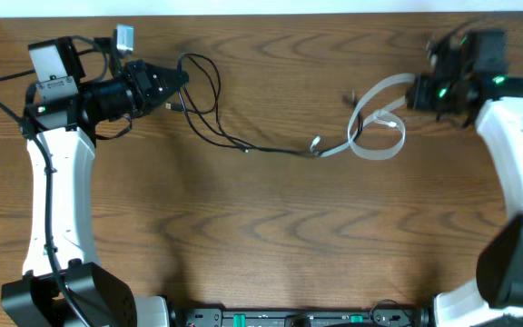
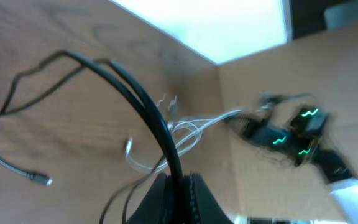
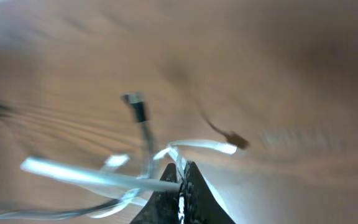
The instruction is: Untangle cables
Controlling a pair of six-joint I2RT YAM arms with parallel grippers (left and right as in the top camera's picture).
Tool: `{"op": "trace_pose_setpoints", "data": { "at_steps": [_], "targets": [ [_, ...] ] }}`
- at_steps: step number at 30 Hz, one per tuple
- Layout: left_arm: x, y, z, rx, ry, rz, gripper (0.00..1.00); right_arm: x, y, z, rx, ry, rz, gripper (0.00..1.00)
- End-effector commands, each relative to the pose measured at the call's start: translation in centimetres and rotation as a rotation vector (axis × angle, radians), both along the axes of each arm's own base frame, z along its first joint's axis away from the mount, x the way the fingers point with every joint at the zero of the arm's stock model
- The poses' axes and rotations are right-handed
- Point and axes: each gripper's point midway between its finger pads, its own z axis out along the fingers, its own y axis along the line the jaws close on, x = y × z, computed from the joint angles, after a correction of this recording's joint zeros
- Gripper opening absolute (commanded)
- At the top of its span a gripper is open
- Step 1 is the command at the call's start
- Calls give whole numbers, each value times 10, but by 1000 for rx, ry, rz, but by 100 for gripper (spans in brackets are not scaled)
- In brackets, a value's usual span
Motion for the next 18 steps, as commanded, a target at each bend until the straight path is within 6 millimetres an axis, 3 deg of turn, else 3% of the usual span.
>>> {"op": "trace_pose_setpoints", "data": {
  "at_steps": [1,6,10,14,18],
  "targets": [
    [-11,-15,-3,107,-61,-62,7,-6,25,123,153,-272,114,1],
    [-12,-9,-35,272,42,1,7,-16,16,214,190,-471,52,1],
    [-14,12,-59,435,111,73,8,-30,-8,260,147,-596,-18,1],
    [-16,39,-78,587,181,160,7,-40,-55,271,59,-628,-190,1],
    [-16,63,-86,706,215,232,7,-46,-110,254,-19,-563,-372,1]
  ]
}}
